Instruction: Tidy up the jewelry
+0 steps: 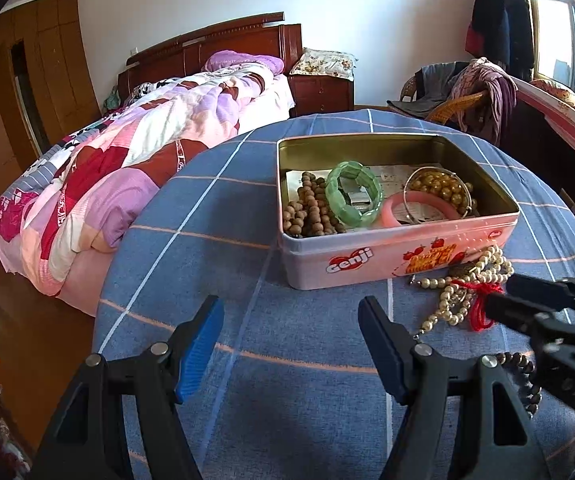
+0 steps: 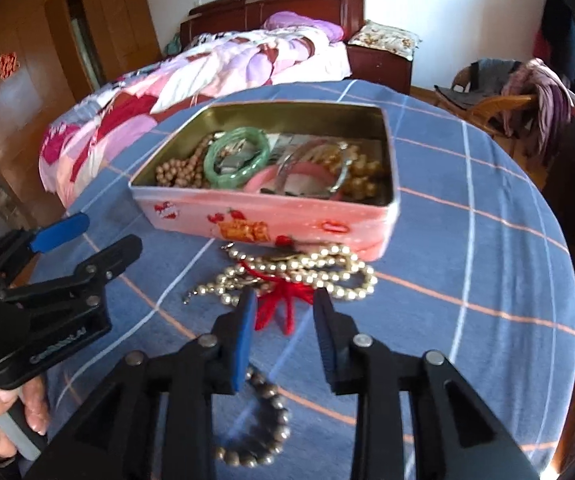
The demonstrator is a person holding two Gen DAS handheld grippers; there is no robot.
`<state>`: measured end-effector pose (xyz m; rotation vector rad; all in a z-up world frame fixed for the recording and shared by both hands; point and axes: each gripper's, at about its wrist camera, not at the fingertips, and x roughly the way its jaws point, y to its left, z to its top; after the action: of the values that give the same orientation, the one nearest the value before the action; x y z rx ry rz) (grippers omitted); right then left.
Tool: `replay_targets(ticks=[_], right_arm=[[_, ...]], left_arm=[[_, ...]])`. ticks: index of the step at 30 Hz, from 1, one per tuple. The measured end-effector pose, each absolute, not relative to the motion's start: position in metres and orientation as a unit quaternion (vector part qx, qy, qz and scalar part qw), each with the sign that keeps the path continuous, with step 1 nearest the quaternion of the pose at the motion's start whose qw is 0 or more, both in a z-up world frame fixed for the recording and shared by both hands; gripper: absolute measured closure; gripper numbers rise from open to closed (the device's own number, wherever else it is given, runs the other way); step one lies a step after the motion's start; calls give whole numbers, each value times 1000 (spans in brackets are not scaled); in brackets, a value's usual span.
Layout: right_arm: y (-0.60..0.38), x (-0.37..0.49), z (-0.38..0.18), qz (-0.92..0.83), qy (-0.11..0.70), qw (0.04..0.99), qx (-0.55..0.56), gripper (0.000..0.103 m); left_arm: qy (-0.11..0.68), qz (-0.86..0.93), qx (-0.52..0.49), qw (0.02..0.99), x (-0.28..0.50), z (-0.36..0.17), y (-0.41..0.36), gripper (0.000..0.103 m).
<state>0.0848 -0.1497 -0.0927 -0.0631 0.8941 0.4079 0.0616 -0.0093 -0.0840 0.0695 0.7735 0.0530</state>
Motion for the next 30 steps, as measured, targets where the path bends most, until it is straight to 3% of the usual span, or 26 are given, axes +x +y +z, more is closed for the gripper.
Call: replay_targets(ticks=[3,4,5,6,25,29,30], right_arm=[[-144,96,-102,192,446,874,-37,72],[-145,96,-100,194,444,874,-34,79],[-146,96,-100,192,445,874,-34,94],[-148,95,-101,193,448,873,-32,95],[-188,66,-57,182,380,907,10,99],[-200,75,-70,163,396,904,18,90],[-203,74,-73,160,399,903,18,81]], left_arm=[[378,23,35,925,62,-85,-10,33],[378,22,35,925,62,-85,-10,33],[378,21,34,925,62,-84,-9,33],[378,18,33,925,62,-84,-9,33],[381,-7,38,924,59,-82,-19,33],[385,-21,39,922,54,-80,-25,33],[390,-31,36,919,52,-80,-28,33]])
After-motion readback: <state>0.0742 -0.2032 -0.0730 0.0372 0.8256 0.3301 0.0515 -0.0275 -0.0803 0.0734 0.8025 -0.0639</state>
